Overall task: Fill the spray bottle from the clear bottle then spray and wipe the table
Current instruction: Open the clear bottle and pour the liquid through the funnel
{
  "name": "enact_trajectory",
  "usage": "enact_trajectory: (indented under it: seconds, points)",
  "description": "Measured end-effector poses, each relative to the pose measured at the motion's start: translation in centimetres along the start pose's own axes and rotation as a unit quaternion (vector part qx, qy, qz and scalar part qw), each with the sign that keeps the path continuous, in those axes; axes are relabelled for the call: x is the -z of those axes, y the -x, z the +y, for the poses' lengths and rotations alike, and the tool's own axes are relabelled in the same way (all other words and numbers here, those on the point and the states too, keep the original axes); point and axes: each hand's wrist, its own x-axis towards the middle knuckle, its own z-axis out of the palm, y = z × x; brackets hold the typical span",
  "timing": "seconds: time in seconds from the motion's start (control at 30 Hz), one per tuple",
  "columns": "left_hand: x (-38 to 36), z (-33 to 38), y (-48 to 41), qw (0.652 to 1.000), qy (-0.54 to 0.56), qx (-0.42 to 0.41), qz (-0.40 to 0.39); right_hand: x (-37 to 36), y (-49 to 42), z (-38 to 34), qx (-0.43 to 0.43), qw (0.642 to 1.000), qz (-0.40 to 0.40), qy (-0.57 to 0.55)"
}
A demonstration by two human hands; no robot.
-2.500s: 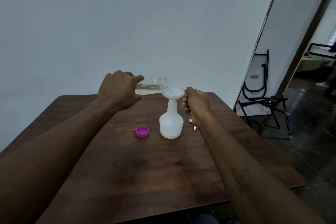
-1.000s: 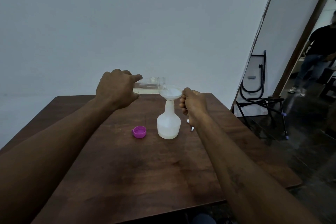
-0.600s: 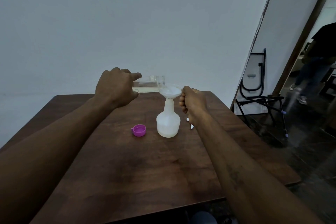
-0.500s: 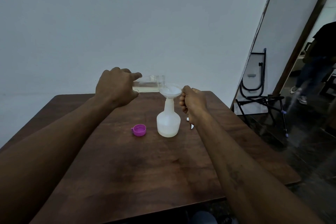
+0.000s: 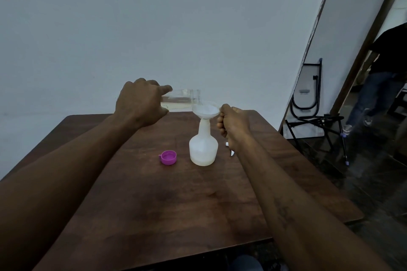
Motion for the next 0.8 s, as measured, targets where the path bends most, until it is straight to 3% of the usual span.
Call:
enact_trajectory:
  seconds: [0.8]
  points:
    - [0.28,0.13,-0.53,1.000,-0.009,-0.006,0.008,0.02,0.20,-0.26,0.007,1.000,0.007,0.001]
